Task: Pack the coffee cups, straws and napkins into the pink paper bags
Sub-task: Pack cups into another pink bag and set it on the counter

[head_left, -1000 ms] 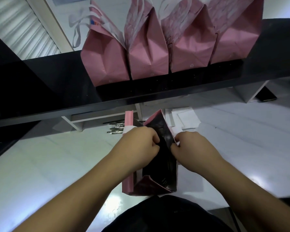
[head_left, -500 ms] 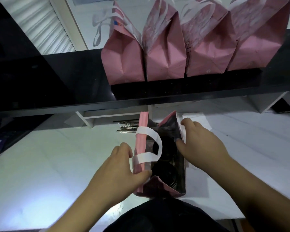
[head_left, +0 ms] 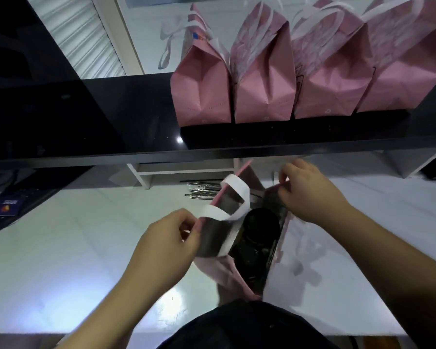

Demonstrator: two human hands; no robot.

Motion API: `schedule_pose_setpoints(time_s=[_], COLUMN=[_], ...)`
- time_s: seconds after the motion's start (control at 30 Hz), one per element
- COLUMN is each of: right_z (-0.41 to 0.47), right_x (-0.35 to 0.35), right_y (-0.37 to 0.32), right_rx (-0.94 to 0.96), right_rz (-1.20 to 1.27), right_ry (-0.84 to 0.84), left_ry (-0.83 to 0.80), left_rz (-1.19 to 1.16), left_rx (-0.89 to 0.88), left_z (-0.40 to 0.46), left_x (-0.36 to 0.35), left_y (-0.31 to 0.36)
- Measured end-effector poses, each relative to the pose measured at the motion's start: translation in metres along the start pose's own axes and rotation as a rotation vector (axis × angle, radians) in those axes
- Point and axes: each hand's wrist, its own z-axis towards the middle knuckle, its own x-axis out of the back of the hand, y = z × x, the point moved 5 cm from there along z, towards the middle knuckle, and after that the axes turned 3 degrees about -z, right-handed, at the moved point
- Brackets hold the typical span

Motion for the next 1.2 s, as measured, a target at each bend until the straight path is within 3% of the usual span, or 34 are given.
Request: schedule_pose_setpoints(time_s=[0.13,0.3,0.6,0.77,0.87,1.2], right_z=[-0.022,-0.063,-0.107,-0.074,-0.040,0.060], right_x=[-0.002,-0.004,-0.004,0.001,-0.019,-0.115], right_y=[0.011,0.014,0.022,0.061,0.092,0.145], right_rx=[-0.073,-0.127,-0.187,-0.326,-0.395,-0.382], right_rz=[0.055,0.091,0.225,0.365,0.232,0.012], right_ry=[-0.042,-0.177,-0.403,-0.268,-0.141,-0.169], left_ry=[0.026,-0.077,-0.184,-0.204,-0.210,-0.235], left_rz=[-0.169,-0.429,-0.438,-0.471,-0.485,-0.476], left_rx=[-0.005,0.020,0.001,-0.015,-0.036,-0.044], left_z=[0.036,0.074,0.102,0.100,0.098,0.100], left_x=[-0.004,-0.018,-0.038,-0.044,-0.045,-0.050], left_y=[-0.008,-0.005,0.009,0.016,0.021,0.018])
